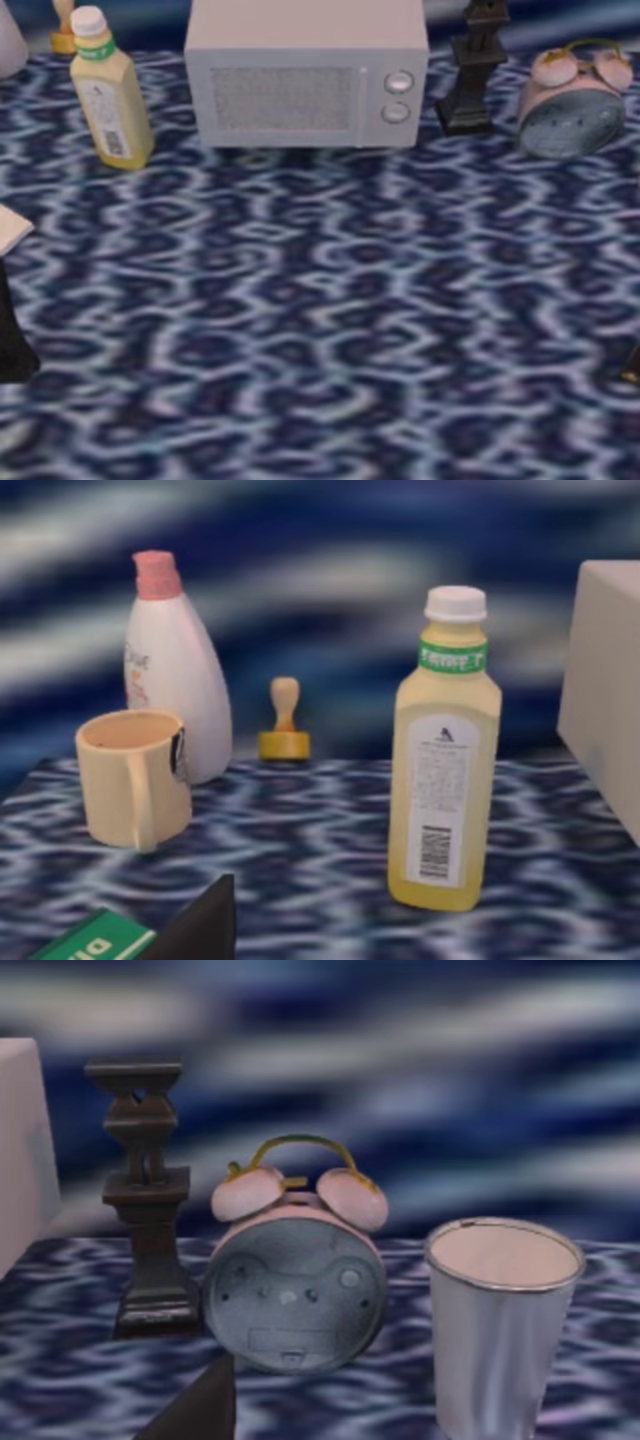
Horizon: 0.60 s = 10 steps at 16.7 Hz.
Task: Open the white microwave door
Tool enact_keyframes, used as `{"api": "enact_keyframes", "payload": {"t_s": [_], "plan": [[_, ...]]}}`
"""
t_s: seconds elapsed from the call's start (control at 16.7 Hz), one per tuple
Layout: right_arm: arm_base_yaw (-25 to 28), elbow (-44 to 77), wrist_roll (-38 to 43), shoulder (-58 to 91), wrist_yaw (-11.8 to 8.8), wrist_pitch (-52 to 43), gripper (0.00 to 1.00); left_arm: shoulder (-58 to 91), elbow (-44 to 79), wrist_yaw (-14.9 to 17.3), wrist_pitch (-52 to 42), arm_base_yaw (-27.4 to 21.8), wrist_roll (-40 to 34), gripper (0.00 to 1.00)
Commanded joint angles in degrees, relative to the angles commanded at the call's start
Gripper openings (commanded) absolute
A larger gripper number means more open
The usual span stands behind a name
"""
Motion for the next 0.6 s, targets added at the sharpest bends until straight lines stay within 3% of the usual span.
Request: {"api": "enact_keyframes", "payload": {"t_s": [0.3, 0.6], "plan": [[0.00, 0.00, 0.00, 0.00, 0.00, 0.00, 1.00, 3.55, 2.96, -1.69, -0.44, -1.95, -0.70, 1.00], [0.00, 0.00, 0.00, 0.00, 0.00, 0.00, 1.00, 21.46, 16.45, -9.05, -1.42, -10.14, -4.46, 1.00]]}}
